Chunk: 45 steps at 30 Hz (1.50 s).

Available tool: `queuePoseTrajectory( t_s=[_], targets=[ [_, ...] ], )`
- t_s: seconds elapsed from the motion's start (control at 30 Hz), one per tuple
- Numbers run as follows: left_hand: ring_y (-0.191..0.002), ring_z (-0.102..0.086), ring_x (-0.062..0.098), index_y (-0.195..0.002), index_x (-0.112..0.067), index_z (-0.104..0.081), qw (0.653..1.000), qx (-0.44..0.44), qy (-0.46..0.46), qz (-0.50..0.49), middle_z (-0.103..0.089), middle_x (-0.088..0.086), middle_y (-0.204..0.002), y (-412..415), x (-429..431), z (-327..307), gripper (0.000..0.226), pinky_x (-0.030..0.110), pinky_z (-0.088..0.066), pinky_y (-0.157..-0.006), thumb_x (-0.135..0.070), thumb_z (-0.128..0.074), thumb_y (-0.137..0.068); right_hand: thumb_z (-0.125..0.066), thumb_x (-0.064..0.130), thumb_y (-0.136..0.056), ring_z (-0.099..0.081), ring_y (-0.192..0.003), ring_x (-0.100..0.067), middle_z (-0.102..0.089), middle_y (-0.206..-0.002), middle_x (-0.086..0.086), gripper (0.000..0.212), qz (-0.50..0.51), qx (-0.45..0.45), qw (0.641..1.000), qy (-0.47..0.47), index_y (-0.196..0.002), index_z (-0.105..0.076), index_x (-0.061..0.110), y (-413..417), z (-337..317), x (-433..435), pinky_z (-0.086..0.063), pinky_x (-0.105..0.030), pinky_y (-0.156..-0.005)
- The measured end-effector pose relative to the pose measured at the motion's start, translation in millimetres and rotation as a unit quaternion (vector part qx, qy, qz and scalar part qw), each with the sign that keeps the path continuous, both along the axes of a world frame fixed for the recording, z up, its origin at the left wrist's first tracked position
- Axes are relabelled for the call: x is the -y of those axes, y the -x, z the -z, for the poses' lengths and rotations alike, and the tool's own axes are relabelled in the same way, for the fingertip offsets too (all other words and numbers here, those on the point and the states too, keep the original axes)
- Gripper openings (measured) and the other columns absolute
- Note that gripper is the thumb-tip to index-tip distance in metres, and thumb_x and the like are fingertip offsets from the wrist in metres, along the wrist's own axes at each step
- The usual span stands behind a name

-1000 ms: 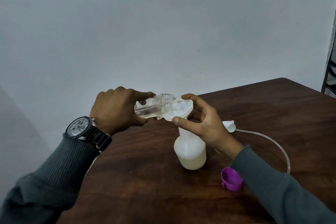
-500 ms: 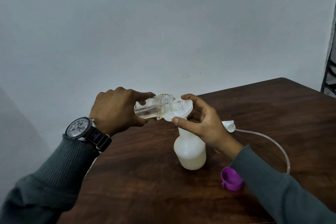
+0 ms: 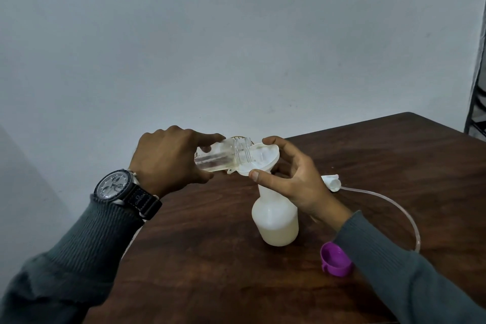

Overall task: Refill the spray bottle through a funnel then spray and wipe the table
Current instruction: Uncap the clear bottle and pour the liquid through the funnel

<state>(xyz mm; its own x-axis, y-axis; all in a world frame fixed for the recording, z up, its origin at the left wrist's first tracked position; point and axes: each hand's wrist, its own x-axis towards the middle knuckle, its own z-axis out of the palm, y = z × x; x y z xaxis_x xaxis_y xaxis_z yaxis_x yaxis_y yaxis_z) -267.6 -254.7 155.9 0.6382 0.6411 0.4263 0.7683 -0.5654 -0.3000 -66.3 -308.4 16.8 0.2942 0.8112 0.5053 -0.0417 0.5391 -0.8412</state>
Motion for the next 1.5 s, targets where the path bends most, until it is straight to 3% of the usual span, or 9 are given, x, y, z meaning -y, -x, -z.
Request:
queuePoseTrajectory(
  t_s=[0.4, 1.3, 1.5],
  targets=[
    [-0.098, -0.069, 0.015, -0.136, -0.061, -0.048, 1.000, -0.007, -0.014, 0.003, -0.069, -0.025, -0.109, -0.7, -0.3, -0.6, 0.067, 0.027, -0.043, -0.066, -0.053, -0.076, -0.076, -0.091, 0.012, -0.076, -0.069, -0.098, -0.017, -0.074, -0.117, 0.000, 0.058, 0.005, 0.000, 1.000, -0.001, -0.124, -0.062, 0.028, -0.4, 0.4, -0.5, -0.057, -0.028, -0.085],
    [-0.094, -0.068, 0.018, -0.138, -0.062, -0.045, 0.999, -0.022, -0.045, 0.003, -0.068, -0.024, -0.113, -3.8, 2.7, -2.2, 0.067, 0.027, -0.036, -0.065, -0.050, -0.074, -0.079, -0.091, 0.019, -0.073, -0.068, -0.096, -0.020, -0.073, -0.116, 0.004, 0.059, 0.007, 0.005, 1.000, 0.010, -0.124, -0.063, 0.030, -1.8, 2.0, -2.7, -0.057, -0.038, -0.086],
    [-0.095, -0.068, 0.017, -0.139, -0.062, -0.044, 0.998, -0.028, -0.050, 0.007, -0.068, -0.025, -0.114, -4.1, 3.1, -2.5, 0.066, 0.027, -0.036, -0.064, -0.051, -0.072, -0.081, -0.092, 0.026, -0.071, -0.068, -0.108, -0.039, -0.073, -0.119, 0.001, 0.061, 0.011, 0.012, 1.000, 0.006, -0.124, -0.063, 0.032, -2.6, 2.9, -3.0, -0.058, -0.049, -0.092]
  ],
)
